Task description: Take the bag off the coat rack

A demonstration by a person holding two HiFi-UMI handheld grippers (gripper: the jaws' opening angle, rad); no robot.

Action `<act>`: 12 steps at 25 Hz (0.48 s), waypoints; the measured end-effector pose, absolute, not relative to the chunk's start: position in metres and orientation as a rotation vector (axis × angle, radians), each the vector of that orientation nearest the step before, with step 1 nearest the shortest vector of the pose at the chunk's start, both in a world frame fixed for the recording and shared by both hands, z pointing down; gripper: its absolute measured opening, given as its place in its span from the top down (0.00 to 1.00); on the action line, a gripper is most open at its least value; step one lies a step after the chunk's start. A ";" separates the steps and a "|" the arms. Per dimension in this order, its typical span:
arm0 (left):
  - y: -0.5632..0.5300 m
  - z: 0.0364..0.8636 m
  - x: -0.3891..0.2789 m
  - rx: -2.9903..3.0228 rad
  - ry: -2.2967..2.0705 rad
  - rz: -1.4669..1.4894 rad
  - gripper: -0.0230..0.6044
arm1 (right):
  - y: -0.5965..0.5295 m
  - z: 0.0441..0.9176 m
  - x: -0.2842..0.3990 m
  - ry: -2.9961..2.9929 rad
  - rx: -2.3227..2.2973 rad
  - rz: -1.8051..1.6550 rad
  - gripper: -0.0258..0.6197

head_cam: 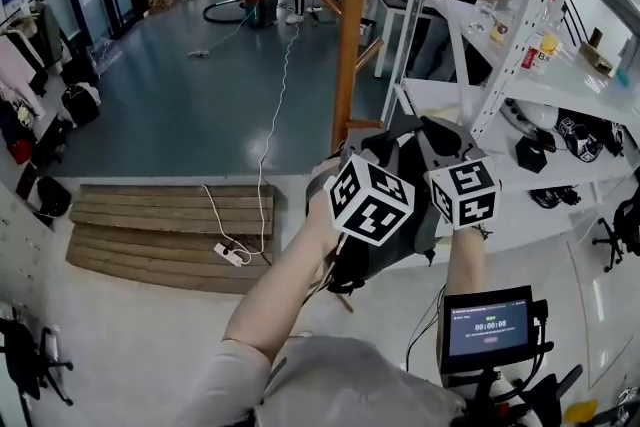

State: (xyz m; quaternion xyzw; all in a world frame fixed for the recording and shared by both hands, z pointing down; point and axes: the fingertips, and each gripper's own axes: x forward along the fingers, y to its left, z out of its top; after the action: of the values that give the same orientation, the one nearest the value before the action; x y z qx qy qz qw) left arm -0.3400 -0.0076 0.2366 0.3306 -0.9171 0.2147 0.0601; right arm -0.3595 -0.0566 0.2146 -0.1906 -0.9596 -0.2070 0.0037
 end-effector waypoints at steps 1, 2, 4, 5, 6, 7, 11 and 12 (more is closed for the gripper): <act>-0.009 0.235 -0.336 1.012 -2.776 0.660 0.89 | -0.058 0.212 -0.355 -3.009 -0.583 -0.654 0.90; -0.010 0.233 -0.332 1.023 -2.775 0.670 0.89 | -0.059 0.211 -0.350 -3.012 -0.566 -0.663 0.90; -0.014 0.230 -0.321 1.071 -2.767 0.710 0.89 | -0.063 0.206 -0.339 -3.038 -0.536 -0.653 0.90; -0.017 0.227 -0.313 1.119 -2.761 0.747 0.89 | -0.066 0.203 -0.332 -3.066 -0.529 -0.621 0.90; -0.021 0.224 -0.304 1.178 -2.757 0.782 0.88 | -0.069 0.200 -0.324 -3.098 -0.526 -0.576 0.90; -0.023 0.221 -0.295 1.230 -2.755 0.801 0.87 | -0.072 0.196 -0.315 -3.126 -0.520 -0.539 0.90; -0.028 0.206 -0.275 1.298 -2.779 0.809 0.88 | -0.078 0.178 -0.293 -3.173 -0.428 -0.568 0.90; -0.030 0.202 -0.271 1.320 -2.787 0.798 0.88 | -0.079 0.174 -0.287 -3.181 -0.413 -0.569 0.90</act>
State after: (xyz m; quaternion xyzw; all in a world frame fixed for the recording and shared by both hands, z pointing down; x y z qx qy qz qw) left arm -0.2710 -0.0298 0.2017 0.4143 -0.8747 0.2504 -0.0221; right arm -0.2873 -0.0793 0.1744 -0.1265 -0.9748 -0.1743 -0.0581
